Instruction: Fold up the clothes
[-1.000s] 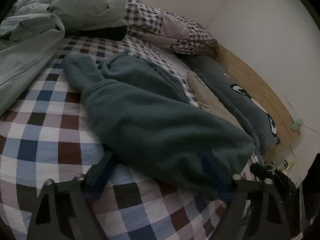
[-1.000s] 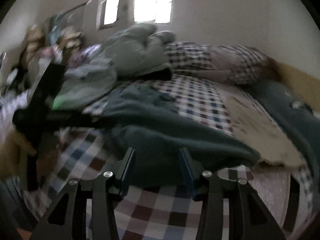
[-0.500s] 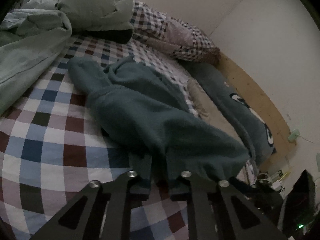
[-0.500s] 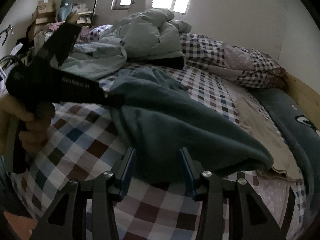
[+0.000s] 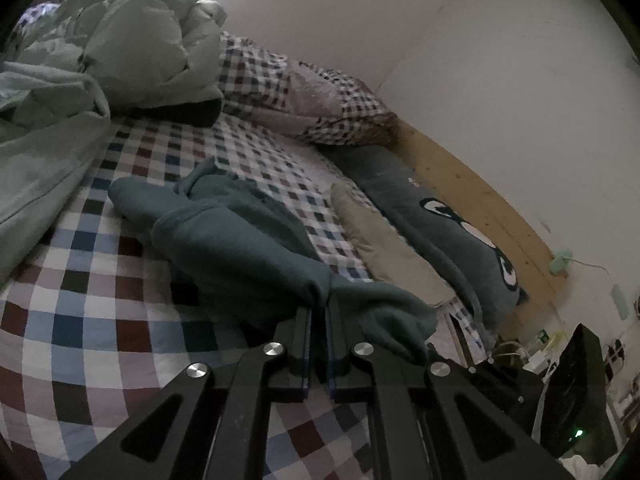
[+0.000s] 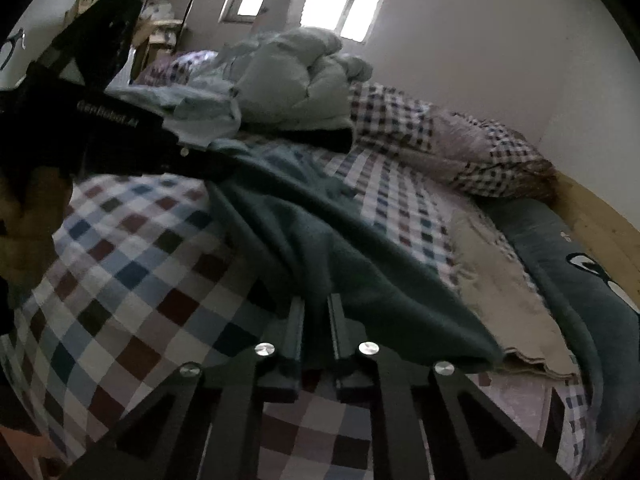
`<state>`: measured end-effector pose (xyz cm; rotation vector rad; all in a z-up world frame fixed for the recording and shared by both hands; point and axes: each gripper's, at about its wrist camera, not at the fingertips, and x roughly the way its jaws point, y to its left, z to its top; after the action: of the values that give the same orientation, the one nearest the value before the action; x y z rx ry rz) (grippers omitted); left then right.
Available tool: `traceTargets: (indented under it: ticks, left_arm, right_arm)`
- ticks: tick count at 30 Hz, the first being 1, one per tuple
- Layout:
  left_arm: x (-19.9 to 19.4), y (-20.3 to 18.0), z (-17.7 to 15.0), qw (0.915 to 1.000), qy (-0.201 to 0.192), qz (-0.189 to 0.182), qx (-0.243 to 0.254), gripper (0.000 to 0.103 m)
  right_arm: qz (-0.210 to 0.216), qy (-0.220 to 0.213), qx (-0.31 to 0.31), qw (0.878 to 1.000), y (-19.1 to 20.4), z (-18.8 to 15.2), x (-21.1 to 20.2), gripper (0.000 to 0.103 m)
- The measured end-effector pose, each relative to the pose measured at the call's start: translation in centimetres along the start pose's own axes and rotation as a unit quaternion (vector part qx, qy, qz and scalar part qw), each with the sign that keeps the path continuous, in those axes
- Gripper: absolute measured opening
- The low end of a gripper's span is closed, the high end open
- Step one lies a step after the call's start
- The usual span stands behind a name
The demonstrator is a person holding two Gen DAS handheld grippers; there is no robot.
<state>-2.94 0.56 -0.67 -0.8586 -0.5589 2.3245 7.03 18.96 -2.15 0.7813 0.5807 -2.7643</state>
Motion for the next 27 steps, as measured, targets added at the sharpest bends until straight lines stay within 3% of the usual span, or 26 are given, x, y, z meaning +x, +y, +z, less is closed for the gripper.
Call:
traceTargets:
  ticks: [8, 14, 17, 22, 27]
  left_arm:
    - [-0.7, -1.7, -0.6, 0.9995, -0.008, 0.005, 0.030, 0.004]
    - [-0.9, -3.2, -2.3, 0.9979, 0.013, -0.027, 0.057, 0.004]
    - [-0.9, -3.2, -3.1, 0.9966, 0.034, -0.033, 0.068, 0.004]
    - [-0.8, -3.5, -4.4, 0.9935, 0.063, -0.038, 0.088, 0.004]
    - [0.2, -1.9, -6.2, 0.9913, 0.103, -0.004, 0.082, 0.004]
  right_arm:
    - [-0.032, -0.039, 0.041, 0.998, -2.0, 0.6, -2.2, 0.002]
    - [-0.015, -0.053, 0.084, 0.995, -4.0, 0.5, -2.9, 0.004]
    - [-0.001, -0.046, 0.081, 0.996, -3.7, 0.4, -2.7, 0.012]
    - [0.050, -0.052, 0.047, 0.996, -1.6, 0.7, -2.6, 0.037]
    - [0.086, -0.049, 0.033, 0.995, -0.1, 0.9, -2.1, 0.048]
